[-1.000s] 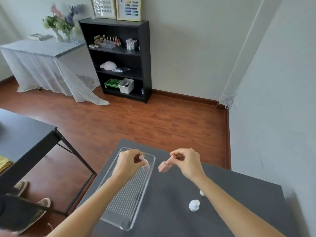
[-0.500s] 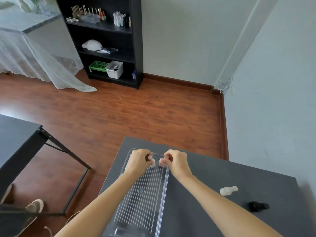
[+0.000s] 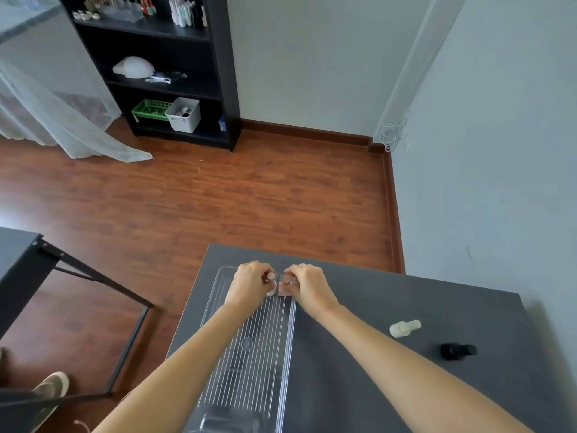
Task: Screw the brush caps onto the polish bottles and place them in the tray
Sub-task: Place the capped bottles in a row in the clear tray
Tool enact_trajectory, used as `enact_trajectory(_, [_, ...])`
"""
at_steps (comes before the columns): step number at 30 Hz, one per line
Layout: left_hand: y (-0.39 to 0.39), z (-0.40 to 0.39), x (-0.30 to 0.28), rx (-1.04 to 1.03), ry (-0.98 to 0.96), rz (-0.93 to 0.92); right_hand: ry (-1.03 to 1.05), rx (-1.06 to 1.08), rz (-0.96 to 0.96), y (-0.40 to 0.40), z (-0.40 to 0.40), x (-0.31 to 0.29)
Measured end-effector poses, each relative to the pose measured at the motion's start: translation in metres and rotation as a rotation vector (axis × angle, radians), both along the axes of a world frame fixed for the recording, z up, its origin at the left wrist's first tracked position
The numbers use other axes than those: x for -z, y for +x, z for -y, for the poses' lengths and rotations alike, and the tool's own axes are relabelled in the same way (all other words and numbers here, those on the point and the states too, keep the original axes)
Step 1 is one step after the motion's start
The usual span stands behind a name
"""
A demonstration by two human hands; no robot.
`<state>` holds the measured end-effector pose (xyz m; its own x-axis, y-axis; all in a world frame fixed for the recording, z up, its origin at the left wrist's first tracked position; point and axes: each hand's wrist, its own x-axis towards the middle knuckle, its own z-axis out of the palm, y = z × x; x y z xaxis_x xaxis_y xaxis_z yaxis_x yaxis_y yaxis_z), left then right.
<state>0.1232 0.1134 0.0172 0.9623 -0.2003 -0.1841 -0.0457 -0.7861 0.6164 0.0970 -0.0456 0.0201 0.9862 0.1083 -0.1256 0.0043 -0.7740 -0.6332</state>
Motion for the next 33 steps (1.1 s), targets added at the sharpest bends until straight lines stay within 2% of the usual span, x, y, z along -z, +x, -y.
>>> enact_trajectory(4, [-0.009,0.006,-0.003,-0.079,-0.008,0.007,-0.001,0.018,0.036,-0.011,0.03,-0.01])
enact_trajectory(7, [-0.034,0.024,-0.012,-0.145,-0.017,0.164,-0.033,0.077,0.08,-0.026,0.073,-0.022])
enact_trajectory(10, [-0.072,0.057,-0.018,-0.035,-0.07,0.266,-0.054,0.21,0.073,-0.046,0.125,-0.032])
enact_trajectory(14, [-0.116,0.109,-0.011,0.232,-0.12,0.138,-0.066,0.309,-0.081,-0.076,0.186,-0.034])
enact_trajectory(19, [-0.146,0.163,0.001,0.425,-0.089,-0.057,-0.028,0.197,-0.266,-0.11,0.212,-0.023])
enact_trajectory(27, [-0.159,0.203,0.007,0.312,0.019,-0.137,0.019,0.202,-0.16,-0.123,0.214,-0.007])
enact_trajectory(33, [-0.165,0.194,0.004,0.139,-0.064,-0.181,0.024,0.212,-0.153,-0.125,0.213,-0.006])
